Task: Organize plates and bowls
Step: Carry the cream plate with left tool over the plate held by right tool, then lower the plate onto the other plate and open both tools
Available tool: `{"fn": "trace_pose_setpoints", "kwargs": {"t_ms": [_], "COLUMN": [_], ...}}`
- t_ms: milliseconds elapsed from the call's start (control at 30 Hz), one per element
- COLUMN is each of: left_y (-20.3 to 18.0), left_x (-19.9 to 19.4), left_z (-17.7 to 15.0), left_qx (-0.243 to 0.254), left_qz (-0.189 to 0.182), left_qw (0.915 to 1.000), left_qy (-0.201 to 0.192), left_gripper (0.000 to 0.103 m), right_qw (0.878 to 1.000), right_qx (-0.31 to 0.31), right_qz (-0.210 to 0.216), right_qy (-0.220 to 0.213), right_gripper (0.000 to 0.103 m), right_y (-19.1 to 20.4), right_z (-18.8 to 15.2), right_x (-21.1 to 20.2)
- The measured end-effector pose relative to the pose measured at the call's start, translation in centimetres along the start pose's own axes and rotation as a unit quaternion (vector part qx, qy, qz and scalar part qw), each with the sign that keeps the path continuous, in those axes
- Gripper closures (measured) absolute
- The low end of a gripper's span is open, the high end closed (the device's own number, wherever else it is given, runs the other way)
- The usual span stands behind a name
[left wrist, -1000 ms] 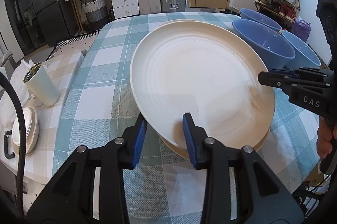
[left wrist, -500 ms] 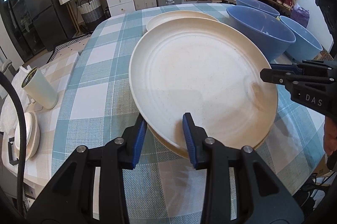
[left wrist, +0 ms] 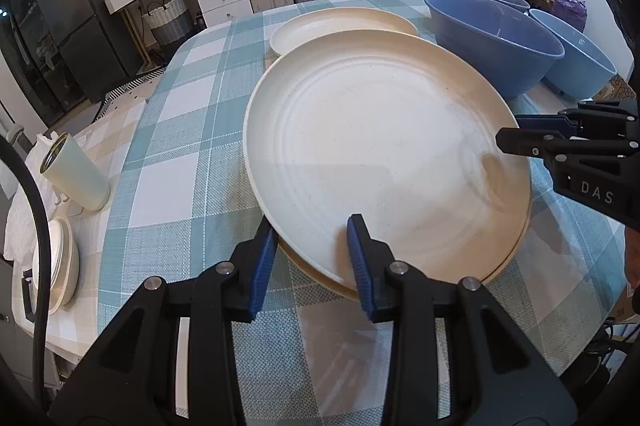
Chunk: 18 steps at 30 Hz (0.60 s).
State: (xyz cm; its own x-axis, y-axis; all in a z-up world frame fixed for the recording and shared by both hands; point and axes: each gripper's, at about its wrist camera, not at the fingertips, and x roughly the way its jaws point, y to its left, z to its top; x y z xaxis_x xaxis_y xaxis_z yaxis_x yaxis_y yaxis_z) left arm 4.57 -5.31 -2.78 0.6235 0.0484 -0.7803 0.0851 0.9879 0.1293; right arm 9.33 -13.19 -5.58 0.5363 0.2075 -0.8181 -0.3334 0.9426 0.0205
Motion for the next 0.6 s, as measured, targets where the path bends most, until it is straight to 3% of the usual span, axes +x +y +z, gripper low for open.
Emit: {"fn": "trace_pose_setpoints", "kwargs": {"t_ms": [433,600], "left_y": [-0.02,0.66], "left_x": [0.5,0.84], "left_z": [-0.16,-0.21], "left_qx": [0.006,-0.015], "left_qz": [0.0,-0.019], "left_qw": [1.0,0.9997], "left_qy": [0.003,0.007], "left_gripper": [0.061,0.051], "right_qw": [1.0,1.0], "right_qx": [-0.001,0.0], "right_qz": [0.01,0.014], "right_qy": [-0.008,-0.011], "right_gripper": [0.082,0.08], "right_y": [0.0,-0.2], "right_z": [-0.03,-0.13], "right_x": [-0.12,-0.2]}}
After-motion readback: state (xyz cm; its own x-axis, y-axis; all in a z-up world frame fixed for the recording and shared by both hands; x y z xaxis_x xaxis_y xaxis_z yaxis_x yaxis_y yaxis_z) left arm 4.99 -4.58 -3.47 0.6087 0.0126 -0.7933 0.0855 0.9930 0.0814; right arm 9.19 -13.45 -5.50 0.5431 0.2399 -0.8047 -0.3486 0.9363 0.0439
